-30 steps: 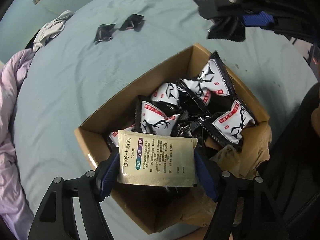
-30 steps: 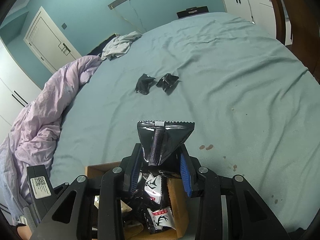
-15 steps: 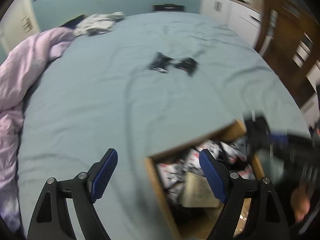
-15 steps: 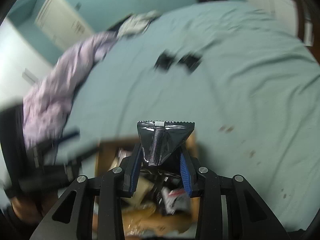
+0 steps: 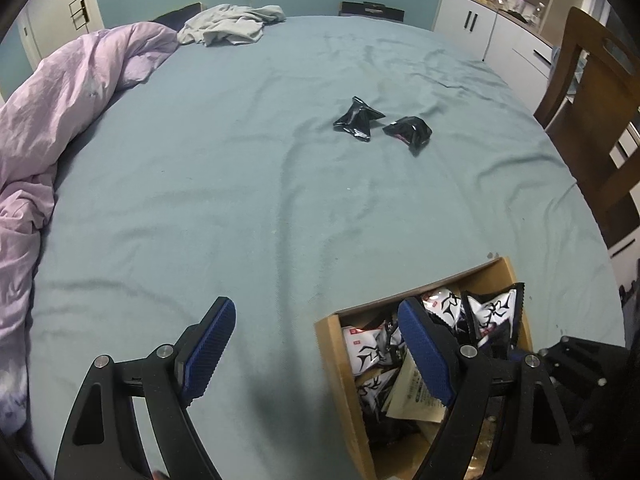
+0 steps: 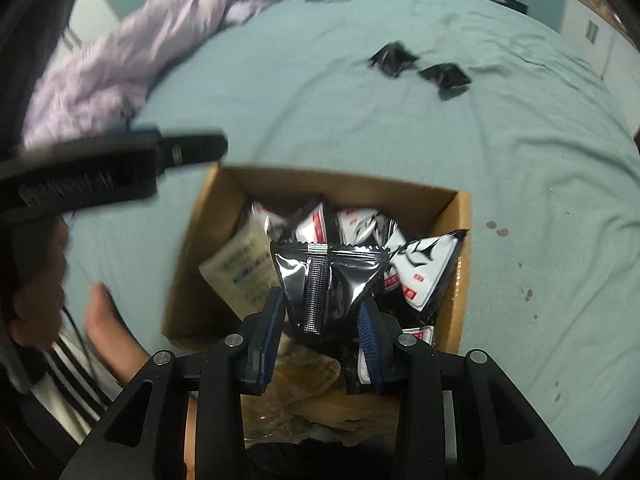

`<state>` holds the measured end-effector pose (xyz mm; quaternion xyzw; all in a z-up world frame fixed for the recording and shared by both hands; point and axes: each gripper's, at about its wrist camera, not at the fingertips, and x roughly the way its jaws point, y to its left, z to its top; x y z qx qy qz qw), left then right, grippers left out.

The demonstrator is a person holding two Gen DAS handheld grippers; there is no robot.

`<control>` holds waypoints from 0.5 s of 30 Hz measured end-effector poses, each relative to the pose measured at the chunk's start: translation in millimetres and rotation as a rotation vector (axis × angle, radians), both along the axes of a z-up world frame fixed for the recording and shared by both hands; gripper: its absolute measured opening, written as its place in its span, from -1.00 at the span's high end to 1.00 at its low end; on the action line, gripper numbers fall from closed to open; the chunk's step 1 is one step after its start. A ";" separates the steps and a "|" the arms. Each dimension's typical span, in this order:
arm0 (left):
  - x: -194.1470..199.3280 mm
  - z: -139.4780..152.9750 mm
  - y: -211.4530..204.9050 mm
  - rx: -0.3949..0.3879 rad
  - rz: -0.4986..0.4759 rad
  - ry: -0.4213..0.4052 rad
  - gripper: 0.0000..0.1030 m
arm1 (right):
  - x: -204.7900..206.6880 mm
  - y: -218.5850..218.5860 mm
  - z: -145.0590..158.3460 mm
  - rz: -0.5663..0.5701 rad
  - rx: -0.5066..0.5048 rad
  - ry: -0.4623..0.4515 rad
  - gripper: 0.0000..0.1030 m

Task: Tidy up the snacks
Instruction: 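Open the right tool over the box to drop the black packet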

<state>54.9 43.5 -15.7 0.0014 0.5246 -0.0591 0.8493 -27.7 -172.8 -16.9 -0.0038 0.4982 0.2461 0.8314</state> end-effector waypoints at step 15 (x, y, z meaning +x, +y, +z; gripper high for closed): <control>-5.9 3.4 -12.0 -0.007 -0.052 0.005 -0.64 | 5.4 -76.0 27.0 -0.230 0.183 -0.036 -0.32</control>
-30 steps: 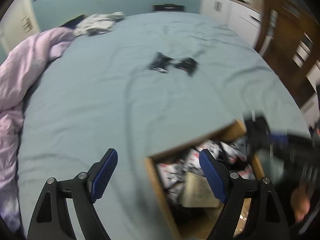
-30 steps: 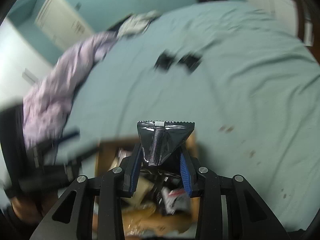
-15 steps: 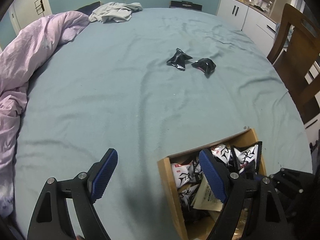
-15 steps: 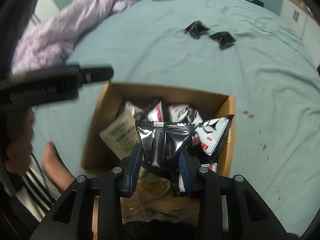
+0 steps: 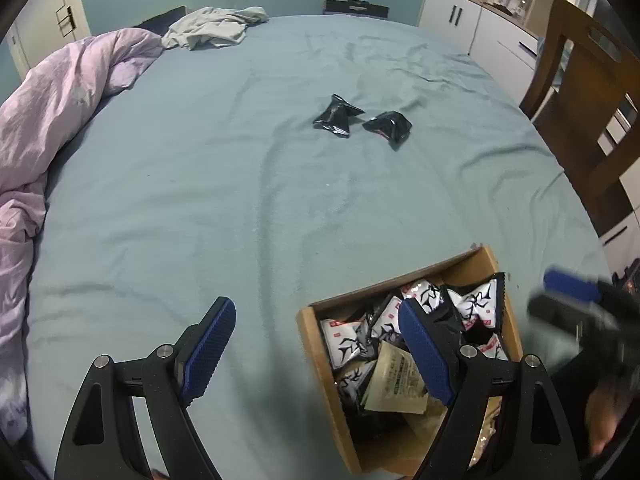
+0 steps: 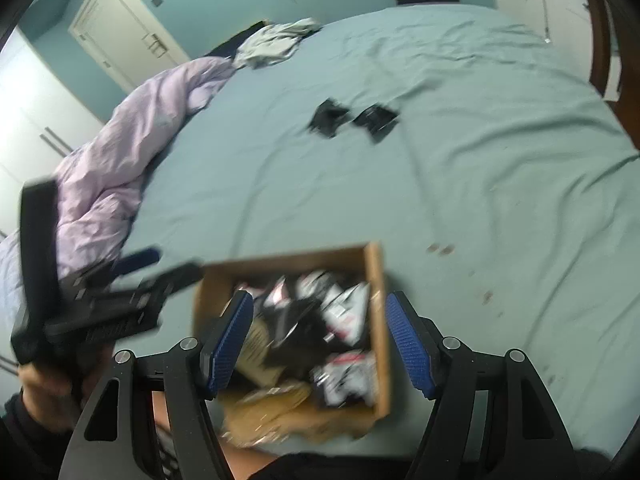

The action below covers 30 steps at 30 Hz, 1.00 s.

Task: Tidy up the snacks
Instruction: 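Open the right tool over the box to drop the black packet, then grasp a black packet with the right tool while the left tool grasps the last black packet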

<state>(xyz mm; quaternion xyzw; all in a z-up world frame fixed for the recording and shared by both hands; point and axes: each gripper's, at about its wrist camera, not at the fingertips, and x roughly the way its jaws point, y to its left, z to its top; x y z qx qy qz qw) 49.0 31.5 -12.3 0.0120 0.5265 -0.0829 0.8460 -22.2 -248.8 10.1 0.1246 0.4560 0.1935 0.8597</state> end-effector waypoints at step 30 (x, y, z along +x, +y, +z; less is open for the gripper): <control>31.1 -16.0 -8.6 -0.027 -0.033 0.071 -0.64 | 241.6 74.4 -56.0 0.056 -0.240 -0.103 -0.32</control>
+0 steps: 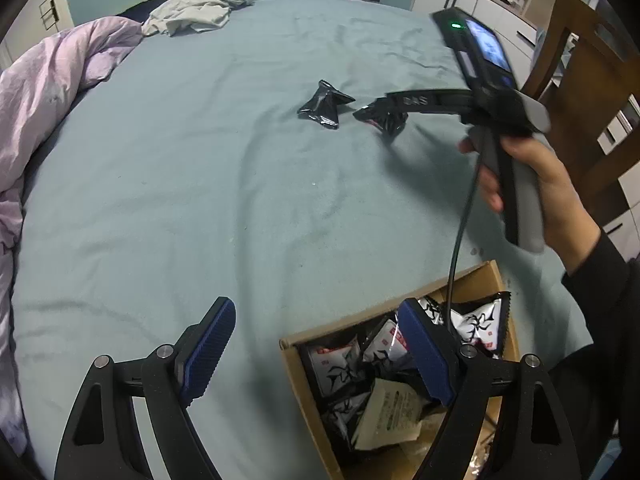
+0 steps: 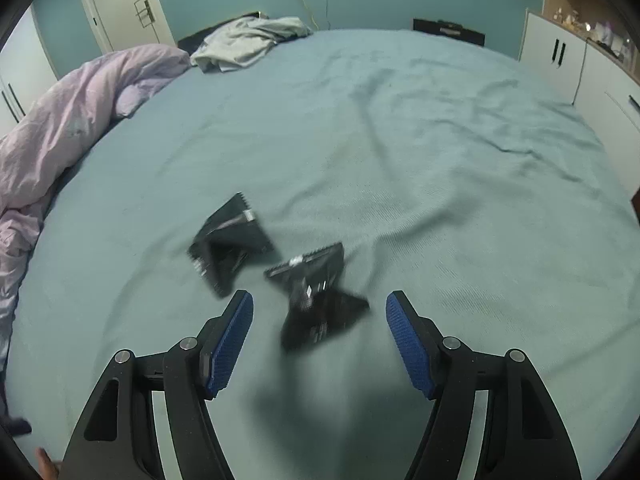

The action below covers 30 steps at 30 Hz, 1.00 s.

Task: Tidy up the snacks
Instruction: 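Grasp a black packet with the right tool while the left tool grasps the last black packet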

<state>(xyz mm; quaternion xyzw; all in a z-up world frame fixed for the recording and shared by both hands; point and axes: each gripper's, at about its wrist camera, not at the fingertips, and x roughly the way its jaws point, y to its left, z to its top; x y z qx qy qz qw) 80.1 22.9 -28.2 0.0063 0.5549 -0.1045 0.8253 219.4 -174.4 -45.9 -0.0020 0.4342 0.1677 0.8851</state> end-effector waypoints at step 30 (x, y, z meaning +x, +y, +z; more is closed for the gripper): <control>169.3 -29.0 -60.5 0.170 -0.155 -0.045 -0.64 | -192.0 -133.8 59.8 -0.130 0.478 -0.058 0.29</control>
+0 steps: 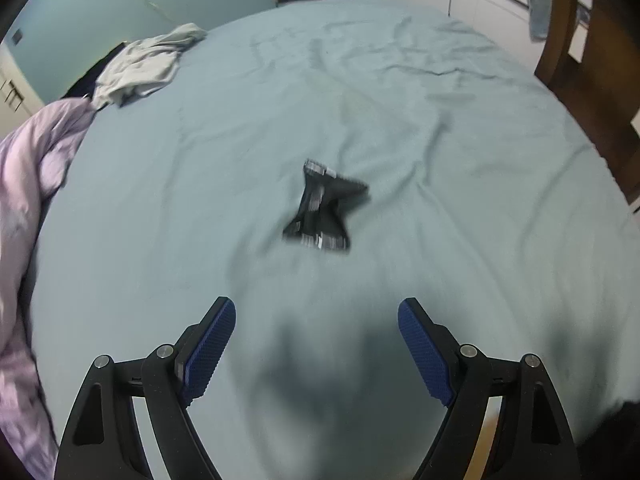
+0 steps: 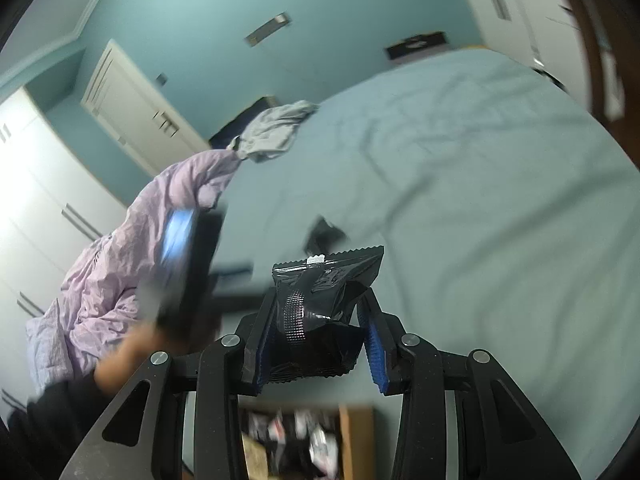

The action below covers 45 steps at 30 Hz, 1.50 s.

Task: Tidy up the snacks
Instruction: 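Grasp a black packet with the right tool while the left tool grasps the last black packet, then carry both black packets over the box and open both tools to release them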

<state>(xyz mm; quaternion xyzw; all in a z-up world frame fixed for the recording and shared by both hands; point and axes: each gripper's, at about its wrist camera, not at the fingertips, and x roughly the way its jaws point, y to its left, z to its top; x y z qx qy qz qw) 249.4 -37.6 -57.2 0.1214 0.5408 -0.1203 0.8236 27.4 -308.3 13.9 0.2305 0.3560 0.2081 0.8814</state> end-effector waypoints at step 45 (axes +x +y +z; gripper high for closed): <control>-227.1 52.2 26.0 -0.093 -0.039 -0.037 0.46 | -49.9 45.9 -12.2 -0.016 -0.177 0.019 0.29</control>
